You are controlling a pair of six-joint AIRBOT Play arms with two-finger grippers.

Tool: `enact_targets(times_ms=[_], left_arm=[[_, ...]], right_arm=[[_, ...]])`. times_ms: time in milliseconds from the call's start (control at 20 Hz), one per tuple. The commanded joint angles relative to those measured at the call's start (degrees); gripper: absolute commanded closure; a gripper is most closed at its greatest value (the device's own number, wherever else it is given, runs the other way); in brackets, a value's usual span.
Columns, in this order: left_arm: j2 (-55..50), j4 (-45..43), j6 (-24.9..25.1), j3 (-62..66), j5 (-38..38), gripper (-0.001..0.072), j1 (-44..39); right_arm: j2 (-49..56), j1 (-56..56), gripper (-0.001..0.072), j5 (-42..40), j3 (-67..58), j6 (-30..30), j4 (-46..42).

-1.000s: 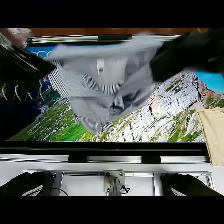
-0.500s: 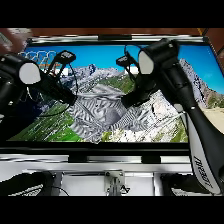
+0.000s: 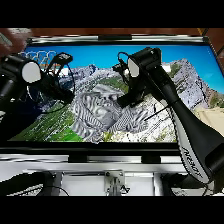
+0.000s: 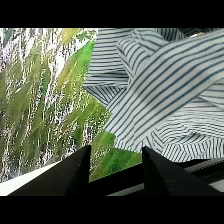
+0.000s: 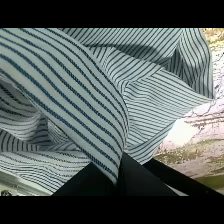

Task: Fold the shirts.

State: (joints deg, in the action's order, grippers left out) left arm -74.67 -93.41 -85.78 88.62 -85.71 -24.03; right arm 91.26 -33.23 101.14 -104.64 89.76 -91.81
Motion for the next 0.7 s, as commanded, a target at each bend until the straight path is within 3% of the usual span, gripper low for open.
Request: enact_targets(times_ms=[0, 150, 200, 250, 500, 650], left_arm=[[3.89, -0.07, 0.07, 0.09, -0.44, 0.028, 3.69], [8.33, -0.07, 0.04, 0.09, -0.46, 0.0265, 9.62], [9.49, -0.2, -0.48, 0.09, -0.42, 0.0112, 12.28], [10.34, -0.61, -2.43, 0.09, -0.39, 0.0023, 14.93], [9.68, -0.46, -4.07, 0.04, 7.67, 0.0025, 29.97], [5.33, 4.5, -1.51, 0.04, 10.95, 0.0038, 37.77]], right_arm=[[0.22, -0.04, 0.0634, -4.13, -0.07, 1.16, 0.28], [0.22, -0.07, 0.0633, -6.78, -0.35, 1.57, 0.61], [0.22, -0.07, 0.0634, -7.15, -0.85, 1.57, 0.94], [0.22, -0.07, 0.0634, -7.21, -1.57, 1.57, 1.18], [0.24, -0.09, 0.0634, -7.43, -2.56, 2.49, 1.68], [0.24, -0.07, 0.0633, -7.32, -2.56, 2.89, 1.7]])
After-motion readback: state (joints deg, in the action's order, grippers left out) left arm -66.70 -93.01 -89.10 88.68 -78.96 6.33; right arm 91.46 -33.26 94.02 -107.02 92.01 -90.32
